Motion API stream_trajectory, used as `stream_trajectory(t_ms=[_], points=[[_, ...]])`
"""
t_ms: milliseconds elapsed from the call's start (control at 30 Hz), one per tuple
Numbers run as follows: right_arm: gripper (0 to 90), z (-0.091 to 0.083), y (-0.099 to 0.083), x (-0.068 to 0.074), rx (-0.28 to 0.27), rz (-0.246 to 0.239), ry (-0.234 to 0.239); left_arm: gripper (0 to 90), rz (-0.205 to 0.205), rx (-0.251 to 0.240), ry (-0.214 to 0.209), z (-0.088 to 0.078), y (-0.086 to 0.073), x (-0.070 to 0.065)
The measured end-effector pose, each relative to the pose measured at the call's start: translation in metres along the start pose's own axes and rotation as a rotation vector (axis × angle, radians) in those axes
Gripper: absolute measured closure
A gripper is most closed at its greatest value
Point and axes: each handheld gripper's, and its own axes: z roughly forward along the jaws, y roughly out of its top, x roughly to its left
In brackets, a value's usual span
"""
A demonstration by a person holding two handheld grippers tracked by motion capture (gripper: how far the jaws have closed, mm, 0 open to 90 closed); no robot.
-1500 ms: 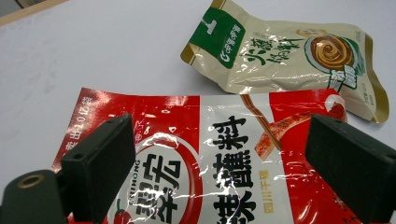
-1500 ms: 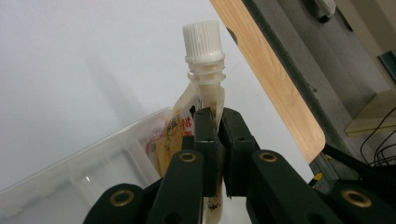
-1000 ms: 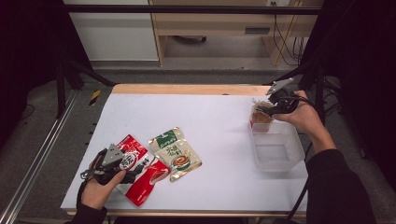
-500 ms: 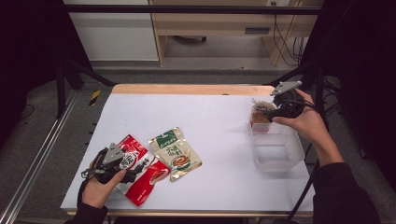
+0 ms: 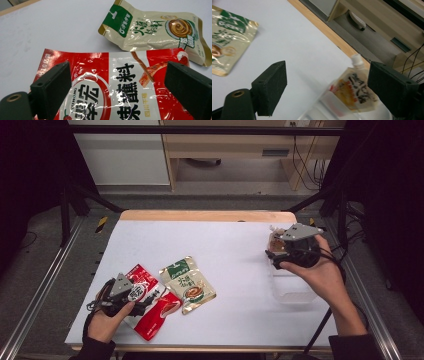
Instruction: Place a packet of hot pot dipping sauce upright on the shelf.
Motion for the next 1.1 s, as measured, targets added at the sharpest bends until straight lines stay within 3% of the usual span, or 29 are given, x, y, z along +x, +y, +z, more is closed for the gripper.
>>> stream_trajectory(t_ms=[33, 67, 100, 133, 267, 300, 400, 533, 567, 600, 700, 767, 900, 1100], points=[[16.7, 0.000, 0.000, 0.000, 0.000, 0.000, 0.000, 6.6, 0.000, 0.000, 0.000, 0.000, 0.000, 0.000], [16.7, 0.000, 0.000, 0.015, 0.003, 0.005, 0.005, 6.2, 0.005, 0.003, -0.004, 0.001, 0.000, 0.000], [16.7, 0.000, 0.000, 0.015, 0.003, 0.005, 0.005, 6.1, 0.005, 0.003, -0.004, 0.001, 0.000, 0.000], [17.3, 0.004, -0.002, 0.031, 0.014, 0.015, 0.016, 6.1, 0.010, 0.007, -0.003, 0.001, 0.000, 0.000], [18.0, 0.011, -0.005, 0.055, 0.010, 0.021, 0.037, 6.0, 0.013, 0.009, -0.006, 0.001, 0.001, -0.001], [17.8, 0.019, -0.009, 0.073, 0.013, 0.013, 0.074, 6.1, 0.018, 0.015, -0.013, 0.002, 0.002, -0.001], [17.9, 0.031, -0.013, 0.094, 0.016, -0.001, 0.109, 7.2, 0.024, 0.024, -0.027, 0.005, 0.004, -0.001], [19.5, 0.051, -0.019, 0.121, 0.016, 0.017, 0.147, 7.3, 0.019, 0.024, -0.041, 0.008, 0.008, -0.001], [19.5, 0.051, -0.019, 0.121, 0.016, 0.017, 0.147, 7.6, 0.019, 0.024, -0.041, 0.008, 0.008, -0.001], [19.6, 0.062, -0.022, 0.133, 0.025, 0.017, 0.167, 9.4, 0.017, 0.028, -0.042, 0.008, 0.011, 0.000], [20.4, 0.071, -0.023, 0.145, 0.030, 0.025, 0.175, 9.9, 0.017, 0.021, -0.042, 0.009, 0.013, 0.002], [21.4, 0.075, -0.025, 0.152, 0.012, 0.004, 0.158, 9.0, 0.025, 0.011, -0.040, 0.014, 0.018, 0.005], [20.9, 0.083, -0.031, 0.160, -0.002, 0.062, 0.165, 7.5, 0.030, 0.010, -0.041, 0.022, 0.027, 0.007], [20.5, 0.090, -0.036, 0.169, 0.017, 0.026, 0.177, 7.3, 0.039, 0.039, -0.050, 0.032, 0.040, 0.016]])
